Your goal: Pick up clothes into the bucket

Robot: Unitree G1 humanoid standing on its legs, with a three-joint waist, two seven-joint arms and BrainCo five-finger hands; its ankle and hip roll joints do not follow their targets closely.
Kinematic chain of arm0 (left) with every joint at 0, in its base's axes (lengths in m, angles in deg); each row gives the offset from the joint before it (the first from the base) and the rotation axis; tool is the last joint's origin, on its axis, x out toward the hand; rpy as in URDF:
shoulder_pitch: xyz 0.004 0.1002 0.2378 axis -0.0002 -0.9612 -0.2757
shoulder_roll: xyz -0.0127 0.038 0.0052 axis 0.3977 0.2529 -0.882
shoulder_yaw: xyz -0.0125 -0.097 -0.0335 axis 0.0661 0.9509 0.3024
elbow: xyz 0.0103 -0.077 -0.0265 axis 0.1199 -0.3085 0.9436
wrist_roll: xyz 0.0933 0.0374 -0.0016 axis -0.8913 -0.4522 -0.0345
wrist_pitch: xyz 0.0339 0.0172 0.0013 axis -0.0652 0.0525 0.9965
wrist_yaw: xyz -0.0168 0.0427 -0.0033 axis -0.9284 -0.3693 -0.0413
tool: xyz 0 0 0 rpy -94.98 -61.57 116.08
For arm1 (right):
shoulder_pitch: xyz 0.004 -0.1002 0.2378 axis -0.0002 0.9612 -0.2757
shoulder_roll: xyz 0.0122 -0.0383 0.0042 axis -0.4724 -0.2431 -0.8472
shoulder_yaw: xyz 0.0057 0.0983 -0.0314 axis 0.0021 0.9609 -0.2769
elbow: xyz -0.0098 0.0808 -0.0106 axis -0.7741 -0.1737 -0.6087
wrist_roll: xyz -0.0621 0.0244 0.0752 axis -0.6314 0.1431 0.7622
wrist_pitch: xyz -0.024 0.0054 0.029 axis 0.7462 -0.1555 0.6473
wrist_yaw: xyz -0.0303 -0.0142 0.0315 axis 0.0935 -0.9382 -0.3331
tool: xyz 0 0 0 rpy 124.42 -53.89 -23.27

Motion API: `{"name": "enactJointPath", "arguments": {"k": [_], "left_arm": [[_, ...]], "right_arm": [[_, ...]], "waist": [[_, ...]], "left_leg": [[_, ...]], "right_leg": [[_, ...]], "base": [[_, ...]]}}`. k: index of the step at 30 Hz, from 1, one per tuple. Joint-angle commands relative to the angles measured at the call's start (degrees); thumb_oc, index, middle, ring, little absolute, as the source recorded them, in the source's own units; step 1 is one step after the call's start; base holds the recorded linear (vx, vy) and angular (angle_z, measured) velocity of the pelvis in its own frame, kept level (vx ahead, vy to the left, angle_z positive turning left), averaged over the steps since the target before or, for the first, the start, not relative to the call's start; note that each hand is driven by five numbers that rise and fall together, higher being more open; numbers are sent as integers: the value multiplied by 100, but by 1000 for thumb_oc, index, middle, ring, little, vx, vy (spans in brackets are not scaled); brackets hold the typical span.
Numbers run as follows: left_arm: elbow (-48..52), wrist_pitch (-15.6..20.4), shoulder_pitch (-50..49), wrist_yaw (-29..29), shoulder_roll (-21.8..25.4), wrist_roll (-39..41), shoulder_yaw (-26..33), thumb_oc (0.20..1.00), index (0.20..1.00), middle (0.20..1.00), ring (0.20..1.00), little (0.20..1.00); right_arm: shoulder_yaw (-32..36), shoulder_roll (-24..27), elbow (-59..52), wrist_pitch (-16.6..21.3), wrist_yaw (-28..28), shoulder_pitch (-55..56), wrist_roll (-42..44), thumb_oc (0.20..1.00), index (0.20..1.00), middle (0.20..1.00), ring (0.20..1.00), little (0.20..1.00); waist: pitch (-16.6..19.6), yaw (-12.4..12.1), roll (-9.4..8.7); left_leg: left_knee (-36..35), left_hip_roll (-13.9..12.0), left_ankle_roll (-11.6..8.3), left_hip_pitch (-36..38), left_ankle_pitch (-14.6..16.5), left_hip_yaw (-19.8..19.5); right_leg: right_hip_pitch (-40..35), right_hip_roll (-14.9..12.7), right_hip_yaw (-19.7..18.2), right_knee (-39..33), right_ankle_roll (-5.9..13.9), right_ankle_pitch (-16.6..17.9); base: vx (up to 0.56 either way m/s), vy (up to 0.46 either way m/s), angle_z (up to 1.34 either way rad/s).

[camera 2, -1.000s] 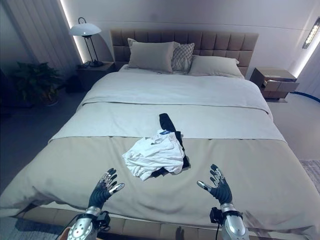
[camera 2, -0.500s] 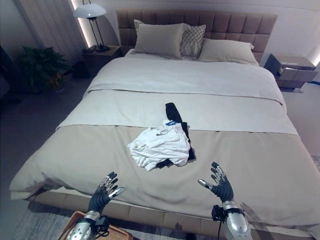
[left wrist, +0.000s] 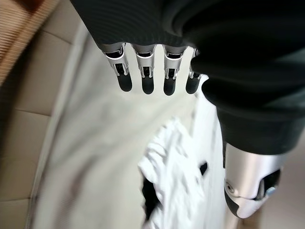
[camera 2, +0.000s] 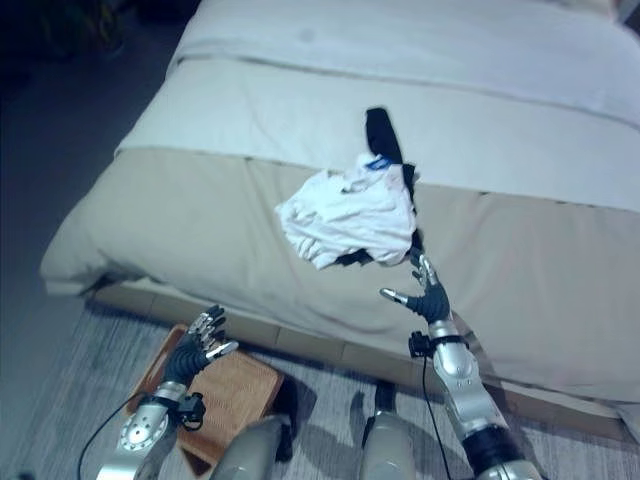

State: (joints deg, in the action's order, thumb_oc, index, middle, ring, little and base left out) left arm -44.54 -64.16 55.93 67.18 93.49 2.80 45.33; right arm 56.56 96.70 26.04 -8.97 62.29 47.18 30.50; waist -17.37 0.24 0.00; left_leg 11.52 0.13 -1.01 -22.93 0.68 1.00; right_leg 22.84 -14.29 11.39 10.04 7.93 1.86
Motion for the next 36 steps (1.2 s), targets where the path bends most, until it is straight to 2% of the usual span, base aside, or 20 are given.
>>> {"name": "enactJointPath", "arguments": {"k": [1,8,13,17,18,19,21,24,28,34,35,36], "left_arm": [[630,326,-56,112,178,203,-127,1000,1000,1000,1000,1000],[822,308,382,350,180,159,-591,1000,1000,1000,1000,1000],[869,312,457,516,206,125,-642,1000,1000,1000,1000,1000],[887,364,541,749,216,40,-571,1000,1000,1000,1000,1000],[887,363,542,750,212,39,-569,1000,1000,1000,1000,1000],[903,391,583,818,232,-10,-538,1000,1000,1000,1000,1000],[930,401,608,828,216,1,-529,1000,1000,1000,1000,1000],[961,388,644,944,202,-36,-537,1000,1000,1000,1000,1000],[986,376,672,1004,186,-63,-564,1000,1000,1000,1000,1000],[1045,400,694,1009,282,-62,-610,1000,1000,1000,1000,1000],[1067,396,672,997,298,-49,-616,1000,1000,1000,1000,1000],[1074,396,677,997,295,-50,-612,1000,1000,1000,1000,1000]], "right_arm": [[-223,259,342,155,-789,-989,-582,1000,1000,1000,1000,1000],[-600,760,1085,-130,-1475,-2725,-1204,1000,1000,1000,1000,1000],[-849,1001,1582,-311,-1786,-3616,-1515,1000,1000,1000,1000,1000],[-1118,1313,1791,-686,-2264,-4310,-2423,1000,1000,1000,1000,1000],[-1123,1311,1793,-687,-2266,-4315,-2426,1000,1000,1000,1000,1000],[-1337,1509,2016,-855,-2413,-4629,-2884,1000,1000,1000,1000,1000],[-1430,1518,2154,-894,-2453,-4753,-2966,1000,1000,1000,1000,1000],[-1704,1530,2374,-1061,-2457,-5107,-3262,1000,1000,1000,1000,1000],[-1887,1575,2442,-1170,-2444,-5204,-3508,1000,1000,1000,1000,1000],[-2431,1739,3051,-1283,-2284,-5709,-3784,1000,1000,1000,1000,1000],[-2550,1740,3199,-1292,-2210,-5773,-3795,1000,1000,1000,1000,1000],[-2560,1739,3214,-1286,-2215,-5793,-3791,1000,1000,1000,1000,1000]], "waist": [[94,-129,-124],[-82,-144,32],[-96,-180,73],[-91,-203,97],[-86,-200,100],[-91,-220,108],[-90,-218,113],[-163,-252,102],[-167,-249,124],[-142,-302,143],[-107,-334,147],[-133,-319,144]], "left_leg": [[311,-194,-77,-389,183,-445],[418,-262,-162,-1186,68,-475],[479,-279,-175,-1485,48,-454],[581,-225,-182,-1805,44,-511],[587,-225,-182,-1817,46,-513],[766,-198,-176,-2006,84,-549],[925,-194,-172,-2127,139,-558],[1958,-120,-72,-2599,572,-596],[2451,-114,-46,-2892,780,-597],[2398,-53,-42,-3060,709,-612],[2435,-67,-65,-3016,895,-650],[2399,-47,-41,-3088,707,-620]], "right_leg": [[70,-201,0,-172,229,271],[947,-117,-71,126,141,239],[1328,-107,-122,286,108,215],[1645,-92,-149,463,81,172],[1656,-93,-149,469,81,169],[1826,-86,-182,638,60,110],[1942,-78,-209,789,47,55],[2394,-33,-329,1644,-62,-291],[2691,-56,-424,2140,-80,-481],[2896,-87,-413,2231,-74,-521],[2873,-56,-444,2321,-28,-709],[2920,-84,-410,2248,-80,-536]], "base": [[-104,-96,23],[-46,-24,3],[-20,-2,1],[-3,-4,1],[-16,-17,6],[-13,-10,9],[-15,2,13],[-12,18,7],[22,8,-4],[18,-5,1],[0,-10,8],[-5,-9,9]]}}
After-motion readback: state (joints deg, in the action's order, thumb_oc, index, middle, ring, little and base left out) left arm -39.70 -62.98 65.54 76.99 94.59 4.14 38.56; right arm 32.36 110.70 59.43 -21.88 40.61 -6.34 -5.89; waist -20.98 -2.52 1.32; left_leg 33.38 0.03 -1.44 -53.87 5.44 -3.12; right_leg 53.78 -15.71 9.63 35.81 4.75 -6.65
